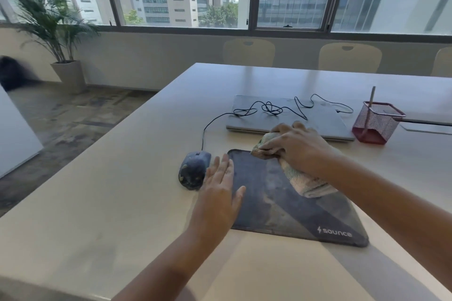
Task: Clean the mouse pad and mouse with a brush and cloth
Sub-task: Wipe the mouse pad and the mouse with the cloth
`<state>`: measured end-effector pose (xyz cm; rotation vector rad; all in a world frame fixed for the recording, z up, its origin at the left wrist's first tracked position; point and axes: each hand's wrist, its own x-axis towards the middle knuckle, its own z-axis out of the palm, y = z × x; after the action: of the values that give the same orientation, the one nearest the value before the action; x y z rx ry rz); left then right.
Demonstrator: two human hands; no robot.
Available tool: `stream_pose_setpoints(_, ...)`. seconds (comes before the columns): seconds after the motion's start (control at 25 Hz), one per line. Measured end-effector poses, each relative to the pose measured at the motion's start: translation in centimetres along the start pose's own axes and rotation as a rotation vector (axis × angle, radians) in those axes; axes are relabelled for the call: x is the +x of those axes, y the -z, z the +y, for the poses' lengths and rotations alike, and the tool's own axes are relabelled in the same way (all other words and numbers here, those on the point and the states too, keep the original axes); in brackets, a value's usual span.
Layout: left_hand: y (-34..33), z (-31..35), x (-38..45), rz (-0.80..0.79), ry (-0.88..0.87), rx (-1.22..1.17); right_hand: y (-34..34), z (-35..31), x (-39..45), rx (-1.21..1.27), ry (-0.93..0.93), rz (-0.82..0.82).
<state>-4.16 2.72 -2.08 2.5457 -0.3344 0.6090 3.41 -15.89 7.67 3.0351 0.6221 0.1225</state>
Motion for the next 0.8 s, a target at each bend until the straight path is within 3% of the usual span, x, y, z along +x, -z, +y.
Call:
stream_pose_setpoints(0.2, 2.6, -4.7, -1.3, 0.047, 0.335, 0.33, 0.2, -3.9, 2.9, 0.033, 0.074, -0.004)
stream_pose_setpoints(0.36, 3.3, -6.5, -1.0, 0.0, 0.528, 0.266, 0.0, -7.5, 5.5, 0.012, 0.156, 0.011)
stream_pose_setpoints(0.68, 2.6, -7.5, -0.9, 0.038, 0.531, 0.144, -1.3, -12.9, 10.6, -0.011, 0.198, -0.045)
stream_pose_setpoints(0.8, 2.5, -7.7, -1.0, 0.065, 0.525, 0.105, -1.2, -14.1, 11.2, -0.149, 0.191, -0.105)
